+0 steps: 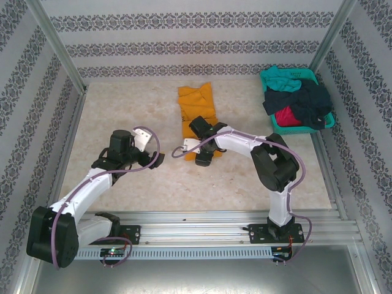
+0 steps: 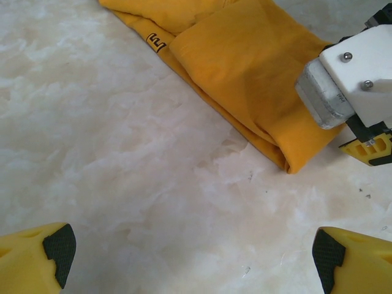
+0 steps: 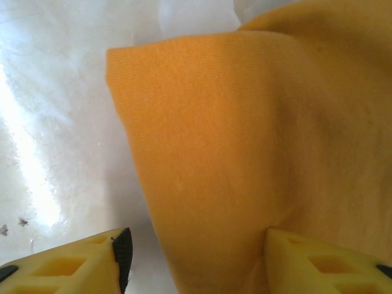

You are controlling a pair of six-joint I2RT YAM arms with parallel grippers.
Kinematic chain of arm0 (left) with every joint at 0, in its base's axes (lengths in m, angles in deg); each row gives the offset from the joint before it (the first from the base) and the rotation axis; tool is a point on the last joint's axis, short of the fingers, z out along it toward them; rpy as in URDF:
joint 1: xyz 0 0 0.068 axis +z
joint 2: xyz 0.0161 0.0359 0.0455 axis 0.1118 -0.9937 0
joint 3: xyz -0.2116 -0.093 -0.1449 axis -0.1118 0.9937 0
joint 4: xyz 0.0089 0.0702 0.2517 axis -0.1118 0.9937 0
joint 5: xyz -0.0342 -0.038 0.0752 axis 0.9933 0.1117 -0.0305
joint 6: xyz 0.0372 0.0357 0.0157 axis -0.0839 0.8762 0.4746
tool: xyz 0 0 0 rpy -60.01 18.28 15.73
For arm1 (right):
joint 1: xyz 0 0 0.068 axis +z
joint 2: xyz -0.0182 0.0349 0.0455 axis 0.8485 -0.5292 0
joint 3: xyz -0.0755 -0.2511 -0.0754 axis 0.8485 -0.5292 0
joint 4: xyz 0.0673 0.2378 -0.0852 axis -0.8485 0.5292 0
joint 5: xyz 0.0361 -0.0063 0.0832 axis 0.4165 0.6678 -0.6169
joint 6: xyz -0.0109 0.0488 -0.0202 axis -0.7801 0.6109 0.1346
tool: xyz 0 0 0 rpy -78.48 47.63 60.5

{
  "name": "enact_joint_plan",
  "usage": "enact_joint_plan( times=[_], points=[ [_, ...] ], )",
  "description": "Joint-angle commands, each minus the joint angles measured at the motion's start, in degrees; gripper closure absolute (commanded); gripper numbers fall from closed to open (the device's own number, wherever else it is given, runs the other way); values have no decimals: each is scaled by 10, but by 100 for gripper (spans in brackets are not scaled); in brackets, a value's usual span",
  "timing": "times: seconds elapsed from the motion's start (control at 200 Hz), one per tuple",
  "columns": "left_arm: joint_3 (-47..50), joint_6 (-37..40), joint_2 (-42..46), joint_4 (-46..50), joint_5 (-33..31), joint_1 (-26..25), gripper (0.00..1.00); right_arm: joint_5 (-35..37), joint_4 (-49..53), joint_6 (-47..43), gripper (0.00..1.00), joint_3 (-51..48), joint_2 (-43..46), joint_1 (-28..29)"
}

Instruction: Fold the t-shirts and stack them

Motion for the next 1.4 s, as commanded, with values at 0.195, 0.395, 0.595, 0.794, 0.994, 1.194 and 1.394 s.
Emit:
enact_joint_plan(
  times=[0.195,0.395,0.595,0.794,0.994,1.194,1.394],
  points=[
    [14,-20,11,2,-15,3,0,9,-14,-14,72,-8,-26,2],
    [14,-52,12,-18,-32,3,0,4,-1,-6,100,-20,-5,7],
    [-74,-250,-39,50,-152,3,0,-36,30,53,100,-62,78,13],
    [-151,-395,-131,86,-130,-16,0,-75,71,111,100,-103,163,31],
    [-183,-484,-223,42,-91,-52,0,-107,125,151,100,-111,219,45],
    [-217,-556,-313,-3,-56,-78,6,-146,189,161,100,-89,245,62],
    [-240,-616,-388,-36,-11,-80,25,-156,250,133,100,-40,235,65]
  ],
)
